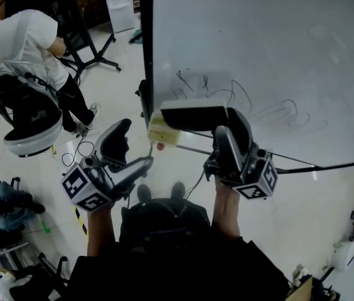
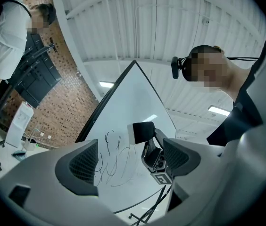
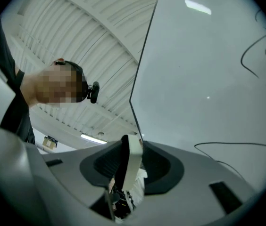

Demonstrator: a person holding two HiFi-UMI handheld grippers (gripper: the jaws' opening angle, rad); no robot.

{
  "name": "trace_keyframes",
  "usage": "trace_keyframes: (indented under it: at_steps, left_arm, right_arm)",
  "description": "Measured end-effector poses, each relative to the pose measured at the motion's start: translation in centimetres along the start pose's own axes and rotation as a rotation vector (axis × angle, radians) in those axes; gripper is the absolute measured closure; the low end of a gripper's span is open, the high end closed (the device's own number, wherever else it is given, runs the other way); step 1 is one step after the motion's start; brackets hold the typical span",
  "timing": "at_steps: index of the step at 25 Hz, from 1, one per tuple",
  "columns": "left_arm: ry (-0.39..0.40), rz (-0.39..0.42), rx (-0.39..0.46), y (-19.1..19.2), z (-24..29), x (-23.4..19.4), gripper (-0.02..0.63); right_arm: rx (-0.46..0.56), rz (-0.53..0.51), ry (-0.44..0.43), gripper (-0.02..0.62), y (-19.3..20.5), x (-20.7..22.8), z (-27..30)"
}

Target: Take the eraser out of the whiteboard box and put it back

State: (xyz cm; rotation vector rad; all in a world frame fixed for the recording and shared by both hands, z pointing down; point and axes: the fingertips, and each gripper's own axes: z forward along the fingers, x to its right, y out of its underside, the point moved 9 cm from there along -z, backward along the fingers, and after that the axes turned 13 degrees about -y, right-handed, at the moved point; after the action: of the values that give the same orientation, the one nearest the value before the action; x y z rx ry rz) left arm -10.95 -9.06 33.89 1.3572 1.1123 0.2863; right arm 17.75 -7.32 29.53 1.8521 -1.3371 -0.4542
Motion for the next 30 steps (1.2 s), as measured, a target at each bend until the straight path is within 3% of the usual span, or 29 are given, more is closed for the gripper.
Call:
trace_keyframes:
  at_steps: [14, 20, 30]
  left_arm:
    - [0.010, -0.045, 0.027, -0.8, -0.1, 0.3, 0.175]
    - [0.038, -0.051, 0.081, -1.8, -0.2, 1.0, 0.175]
    - [0.064, -0.025, 0.090, -2.1, -0.1, 1.6, 0.175]
  right_arm:
    - [0.189, 0.113, -0.074, 0.446, -0.9, 0.7, 0.8]
    - [0.204, 0.090, -0.093, 0.446, -1.7, 0.4, 1.7]
    - [0.208, 0.063, -0.098, 0.446, -2.2, 0.2, 1.9]
